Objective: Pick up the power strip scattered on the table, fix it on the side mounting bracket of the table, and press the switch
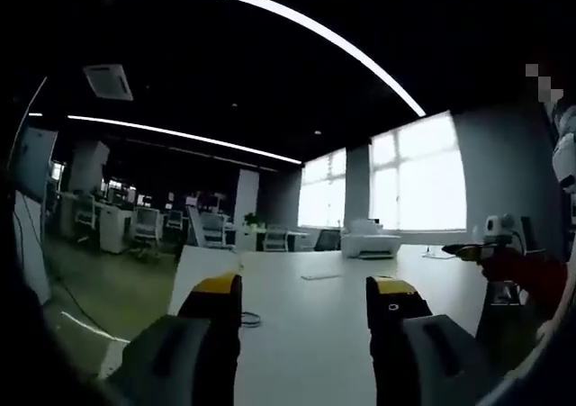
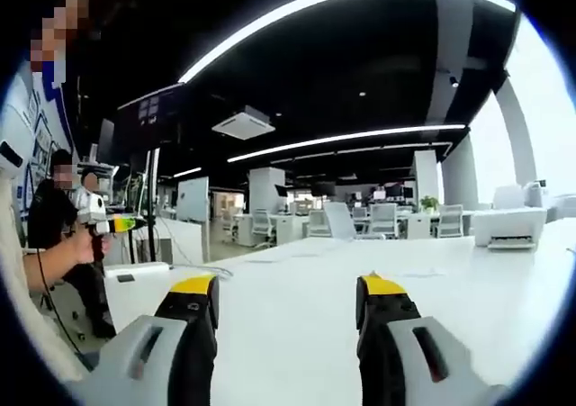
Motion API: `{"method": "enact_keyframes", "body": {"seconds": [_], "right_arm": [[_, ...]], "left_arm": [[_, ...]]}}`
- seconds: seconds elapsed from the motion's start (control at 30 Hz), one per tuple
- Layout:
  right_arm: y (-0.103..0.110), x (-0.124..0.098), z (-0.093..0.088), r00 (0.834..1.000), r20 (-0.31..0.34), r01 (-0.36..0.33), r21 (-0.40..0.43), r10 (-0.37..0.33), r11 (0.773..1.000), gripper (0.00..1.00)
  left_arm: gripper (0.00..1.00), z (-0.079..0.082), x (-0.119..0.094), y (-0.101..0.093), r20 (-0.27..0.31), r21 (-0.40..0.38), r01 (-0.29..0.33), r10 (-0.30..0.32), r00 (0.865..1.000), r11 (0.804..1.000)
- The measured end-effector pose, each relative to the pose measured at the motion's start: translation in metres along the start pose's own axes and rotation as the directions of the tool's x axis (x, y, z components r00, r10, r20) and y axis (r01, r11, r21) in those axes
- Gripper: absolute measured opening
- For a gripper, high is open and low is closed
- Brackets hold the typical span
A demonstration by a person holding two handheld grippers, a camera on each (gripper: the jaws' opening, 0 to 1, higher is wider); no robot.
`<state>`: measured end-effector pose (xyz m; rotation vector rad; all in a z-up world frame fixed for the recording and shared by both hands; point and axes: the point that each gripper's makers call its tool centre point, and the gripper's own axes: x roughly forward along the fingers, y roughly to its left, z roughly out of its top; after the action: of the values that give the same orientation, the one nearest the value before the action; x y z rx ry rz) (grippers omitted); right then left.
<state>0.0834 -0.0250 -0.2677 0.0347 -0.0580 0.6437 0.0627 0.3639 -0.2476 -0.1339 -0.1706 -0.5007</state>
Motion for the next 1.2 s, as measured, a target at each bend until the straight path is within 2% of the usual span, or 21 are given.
{"method": "enact_keyframes", "body": {"seconds": [0.3,0.57,0.7,1.2], "right_arm": [[-0.006,-0.006,-0.008,1.000,0.005,0.024,0.013,-0.024,1.000,0.57],[-0.009,-0.010,-0.017,0.999,-0.008,0.049,0.007,-0.049,0.999,0.56],[-0.008,-0.010,-0.022,0.999,-0.020,0.051,0.005,-0.050,0.999,0.56],[-0.008,-0.014,-0.021,0.998,-0.021,0.052,0.010,-0.052,0.999,0.56]], "left_arm": [[0.63,-0.020,0.002,-0.001,-0.012,-0.003,-0.021,0.021,1.000,1.000],[0.64,-0.040,0.001,0.001,-0.063,0.034,-0.050,0.053,0.997,0.998],[0.65,-0.043,0.001,0.001,-0.082,0.072,-0.058,0.064,0.995,0.996],[0.65,-0.052,-0.004,0.006,-0.133,0.059,-0.080,0.088,0.987,0.995]]}}
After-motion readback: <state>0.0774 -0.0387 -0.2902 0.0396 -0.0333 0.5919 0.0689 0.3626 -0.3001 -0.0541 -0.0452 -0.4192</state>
